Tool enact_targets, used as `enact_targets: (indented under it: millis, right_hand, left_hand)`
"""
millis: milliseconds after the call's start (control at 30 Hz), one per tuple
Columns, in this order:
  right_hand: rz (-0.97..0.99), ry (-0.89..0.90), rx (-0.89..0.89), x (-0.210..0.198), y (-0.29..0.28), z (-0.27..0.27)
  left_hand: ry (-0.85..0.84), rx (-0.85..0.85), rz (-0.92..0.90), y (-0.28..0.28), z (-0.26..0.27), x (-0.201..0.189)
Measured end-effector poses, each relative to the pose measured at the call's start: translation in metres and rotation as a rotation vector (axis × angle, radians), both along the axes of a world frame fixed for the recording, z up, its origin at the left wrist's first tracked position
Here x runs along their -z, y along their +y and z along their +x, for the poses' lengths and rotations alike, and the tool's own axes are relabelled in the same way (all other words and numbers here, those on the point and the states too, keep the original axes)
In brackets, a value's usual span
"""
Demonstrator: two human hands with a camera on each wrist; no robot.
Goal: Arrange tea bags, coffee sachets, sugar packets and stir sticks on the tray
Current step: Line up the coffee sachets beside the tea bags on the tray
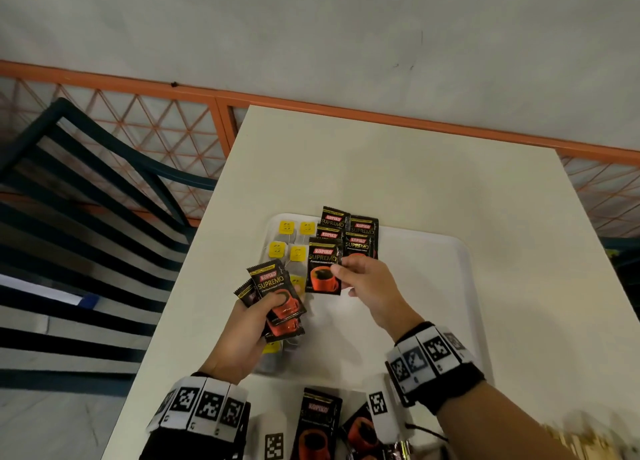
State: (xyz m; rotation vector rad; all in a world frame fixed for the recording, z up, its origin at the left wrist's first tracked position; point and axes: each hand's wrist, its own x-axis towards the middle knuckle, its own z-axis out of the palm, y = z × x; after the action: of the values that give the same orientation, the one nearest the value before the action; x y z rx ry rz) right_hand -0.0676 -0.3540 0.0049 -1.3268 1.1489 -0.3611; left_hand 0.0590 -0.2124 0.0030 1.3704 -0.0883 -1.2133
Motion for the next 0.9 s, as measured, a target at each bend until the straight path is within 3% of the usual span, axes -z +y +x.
enact_targets:
  millis: [133,500,700,833,900]
  right_hand:
    - [-0.111,0.104,0.078,0.010,-0.012,0.008]
    - [-0.358,0.300,0.042,0.024,-0.010,0.013]
    - [-0.378,0.269,-0.042,0.013,-0.001,0.010]
    - [-0.216,0.101,-0.283,-0.002,0.013,0.006]
    - [-0.142,0.034,-0.318,-0.003,0.018,0.002]
  left_hand:
    - [-0.015,-0.014,0.006,0.002,0.002,0.002]
    - [-0.054,0.007,0.002,-0.002,0.002,0.002]
    - [-0.062,-0.013,-0.024,-0.009,-0.003,0.002]
    - [-0.090,0.027,-0.047,-0.015,-0.007,-0.002]
    - [-0.113,0.045,-0.052,-0.017,-0.010,-0.005]
